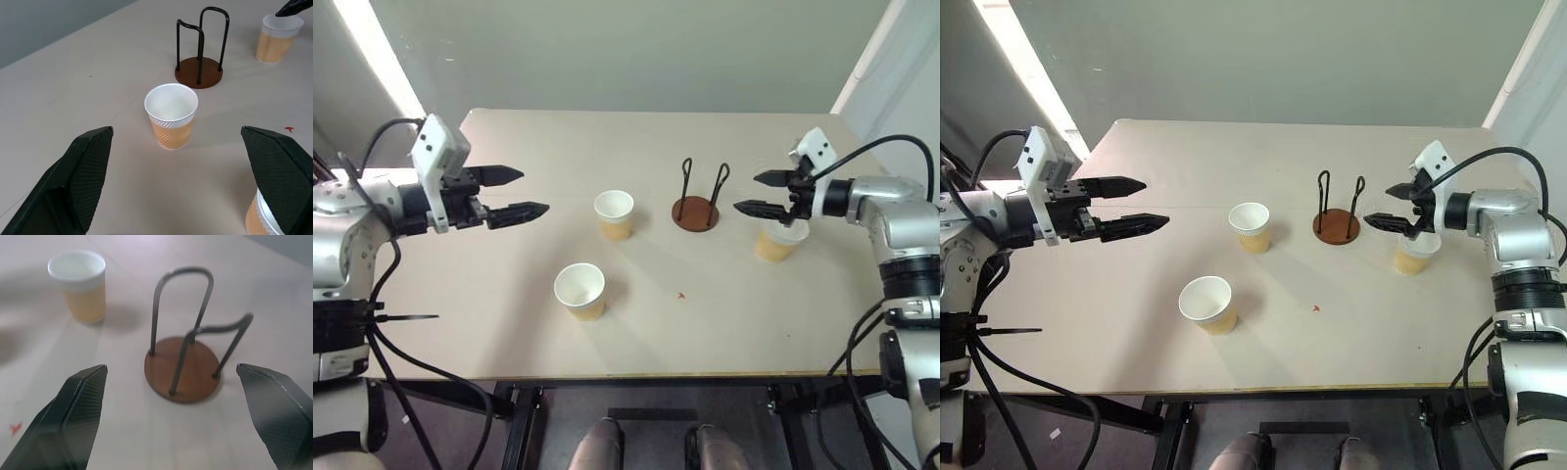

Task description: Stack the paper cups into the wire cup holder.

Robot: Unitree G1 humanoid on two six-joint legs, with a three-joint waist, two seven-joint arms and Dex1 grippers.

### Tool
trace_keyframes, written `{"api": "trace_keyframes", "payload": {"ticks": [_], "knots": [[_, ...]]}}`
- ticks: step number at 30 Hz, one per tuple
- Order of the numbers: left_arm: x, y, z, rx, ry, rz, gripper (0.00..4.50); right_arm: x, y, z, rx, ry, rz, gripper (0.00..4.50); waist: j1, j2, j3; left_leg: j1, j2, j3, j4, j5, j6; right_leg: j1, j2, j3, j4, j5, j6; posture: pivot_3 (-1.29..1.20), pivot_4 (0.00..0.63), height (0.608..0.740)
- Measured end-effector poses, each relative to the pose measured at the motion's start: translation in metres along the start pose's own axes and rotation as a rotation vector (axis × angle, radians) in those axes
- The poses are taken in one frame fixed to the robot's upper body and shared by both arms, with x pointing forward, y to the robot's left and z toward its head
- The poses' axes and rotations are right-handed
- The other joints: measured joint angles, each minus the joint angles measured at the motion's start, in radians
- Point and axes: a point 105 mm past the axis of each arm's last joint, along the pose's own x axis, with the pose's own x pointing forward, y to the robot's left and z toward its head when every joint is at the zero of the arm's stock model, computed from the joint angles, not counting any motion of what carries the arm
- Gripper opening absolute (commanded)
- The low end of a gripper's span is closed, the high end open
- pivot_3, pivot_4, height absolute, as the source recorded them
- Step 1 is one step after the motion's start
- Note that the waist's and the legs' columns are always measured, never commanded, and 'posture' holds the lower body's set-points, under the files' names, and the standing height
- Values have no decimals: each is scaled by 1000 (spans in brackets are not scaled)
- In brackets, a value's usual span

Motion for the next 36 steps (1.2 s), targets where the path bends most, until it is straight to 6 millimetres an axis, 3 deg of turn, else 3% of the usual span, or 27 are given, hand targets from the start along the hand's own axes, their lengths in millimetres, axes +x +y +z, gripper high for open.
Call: {"api": "trace_keyframes", "payload": {"ticks": [15, 23, 36], "knots": [[10, 0, 10, 48, 5, -70, 4500, 3, 10, -6, 18, 29, 33, 4379, 0, 0, 0, 0, 0, 0, 0, 0, 1, 0, 0, 0, 0, 0, 0, 0, 150, 740], [13, 1, 7, 52, 21, -66, 4500, 19, 4, -33, 75, 95, -27, 4379, 0, 0, 0, 0, 1, 0, 0, -2, 5, 0, 0, -1, 0, 0, 0, 0, 150, 740], [13, 1, 7, 57, 21, -61, 4500, 54, -1, -19, 21, 71, -44, 4379, -2, 0, 0, 0, 1, 0, 0, -3, 5, -1, 0, -2, 0, -1, -1, 0, 150, 740]]}}
